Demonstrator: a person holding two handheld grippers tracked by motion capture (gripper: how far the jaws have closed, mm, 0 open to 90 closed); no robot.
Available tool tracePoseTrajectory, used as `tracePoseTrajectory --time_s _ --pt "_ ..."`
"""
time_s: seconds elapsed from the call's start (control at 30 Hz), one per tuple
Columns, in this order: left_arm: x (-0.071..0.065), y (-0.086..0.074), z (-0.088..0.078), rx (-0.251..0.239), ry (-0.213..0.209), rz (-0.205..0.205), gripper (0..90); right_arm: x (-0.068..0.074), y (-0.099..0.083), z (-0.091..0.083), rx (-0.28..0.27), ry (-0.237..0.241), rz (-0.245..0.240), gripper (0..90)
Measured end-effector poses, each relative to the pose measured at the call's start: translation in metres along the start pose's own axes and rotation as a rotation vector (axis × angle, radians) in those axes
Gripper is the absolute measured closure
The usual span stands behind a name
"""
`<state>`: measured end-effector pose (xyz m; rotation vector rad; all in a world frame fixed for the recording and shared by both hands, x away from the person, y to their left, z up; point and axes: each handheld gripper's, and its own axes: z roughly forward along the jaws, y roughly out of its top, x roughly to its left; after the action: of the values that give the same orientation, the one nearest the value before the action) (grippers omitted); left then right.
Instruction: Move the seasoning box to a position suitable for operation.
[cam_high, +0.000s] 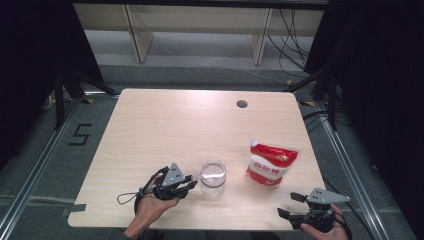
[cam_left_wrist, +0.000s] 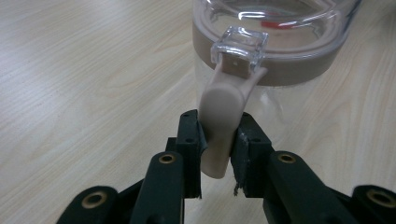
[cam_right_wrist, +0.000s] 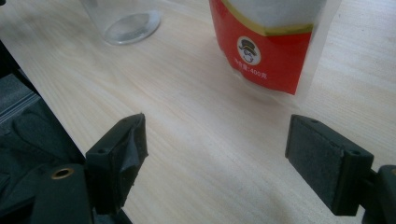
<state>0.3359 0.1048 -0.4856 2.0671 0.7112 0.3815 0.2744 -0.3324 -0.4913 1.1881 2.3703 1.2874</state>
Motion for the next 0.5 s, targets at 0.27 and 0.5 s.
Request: tracePoseTrajectory --time_s 0.27,0.5 --pt "-0.0019 0.0011 0.0018 -0.007 -0.023 0.027 74.0 -0.0025 0.0006 0.0002 -0.015 -0.007 -0.040 21.4" --pt "-0.0027 0.0016 0.0036 -0.012 -0.038 0.041 74.0 -0.0033 0.0005 0.0005 -0.018 -0.010 -0.047 21.4"
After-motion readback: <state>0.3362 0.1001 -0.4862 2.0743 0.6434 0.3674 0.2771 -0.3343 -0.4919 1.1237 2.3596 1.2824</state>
